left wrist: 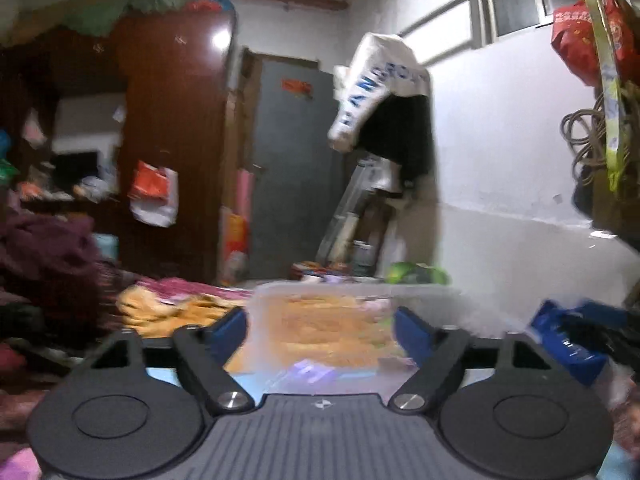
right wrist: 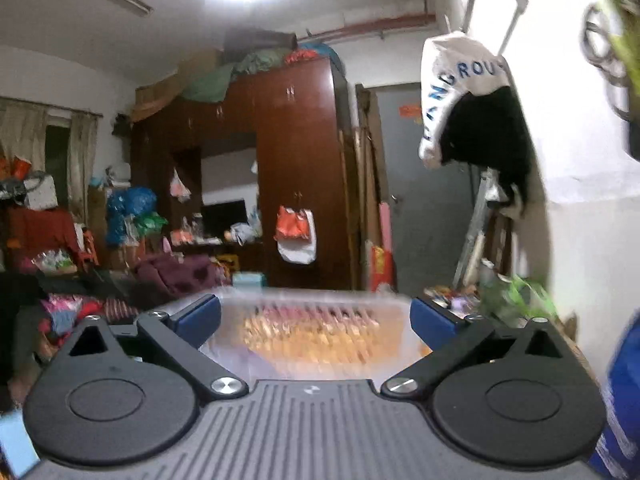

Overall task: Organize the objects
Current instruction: 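Drop candy bag into basket with left gripper while right grasps a red box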

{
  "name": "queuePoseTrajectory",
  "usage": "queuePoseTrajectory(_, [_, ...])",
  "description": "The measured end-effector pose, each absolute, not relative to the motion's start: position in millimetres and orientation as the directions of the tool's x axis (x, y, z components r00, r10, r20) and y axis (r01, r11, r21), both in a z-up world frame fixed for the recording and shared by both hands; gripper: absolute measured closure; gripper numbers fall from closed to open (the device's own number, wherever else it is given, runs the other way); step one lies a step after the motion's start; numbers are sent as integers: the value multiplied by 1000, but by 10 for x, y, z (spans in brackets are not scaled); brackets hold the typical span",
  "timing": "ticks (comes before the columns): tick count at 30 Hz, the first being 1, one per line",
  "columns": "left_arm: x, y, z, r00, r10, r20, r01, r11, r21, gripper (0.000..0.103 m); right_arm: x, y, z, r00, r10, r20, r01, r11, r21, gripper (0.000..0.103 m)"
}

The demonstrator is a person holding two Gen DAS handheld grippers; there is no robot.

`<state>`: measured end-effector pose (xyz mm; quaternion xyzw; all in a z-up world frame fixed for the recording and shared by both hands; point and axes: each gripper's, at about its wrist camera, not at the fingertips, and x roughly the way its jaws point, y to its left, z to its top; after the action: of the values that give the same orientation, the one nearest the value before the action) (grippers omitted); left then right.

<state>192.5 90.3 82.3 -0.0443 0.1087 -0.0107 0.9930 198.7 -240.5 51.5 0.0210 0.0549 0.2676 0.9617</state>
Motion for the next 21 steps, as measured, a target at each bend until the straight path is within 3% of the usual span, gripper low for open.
queuePoseTrajectory(4, [1724, 1160, 495, 948, 4, -317, -46, 991, -126, 12, 1883, -2588, -23, 804, 525, -278, -505, 851, 144, 0])
queuePoseTrajectory(7, [1746, 1356, 260, 919, -4, -394, -77, 979, -189, 12, 1803, -2610, -252, 791, 527, -310, -503, 849, 159, 0])
queuePoseTrajectory(10, [1779, 1468, 101, 902, 23, -431, -120, 973, -199, 12, 1733, -2499, -340, 808, 477, -347, -479, 874, 84, 0])
queuePoseTrajectory(12, [1798, 1506, 34, 894, 17, -447, -129, 967, -221, 12, 1690, -2411, -388, 794, 490, -360, -509, 860, 47, 10])
queuePoseTrajectory(14, [1863, 1503, -11, 878, 27, -478, -144, 967, -209, 12, 1668, -2357, -420, 787, 486, -380, -520, 854, 15, 28])
queuePoseTrajectory(21, [1948, 1389, -93, 837, 48, -545, -140, 982, -128, 12, 1652, -2355, -453, 776, 489, -398, -530, 848, 9, 46])
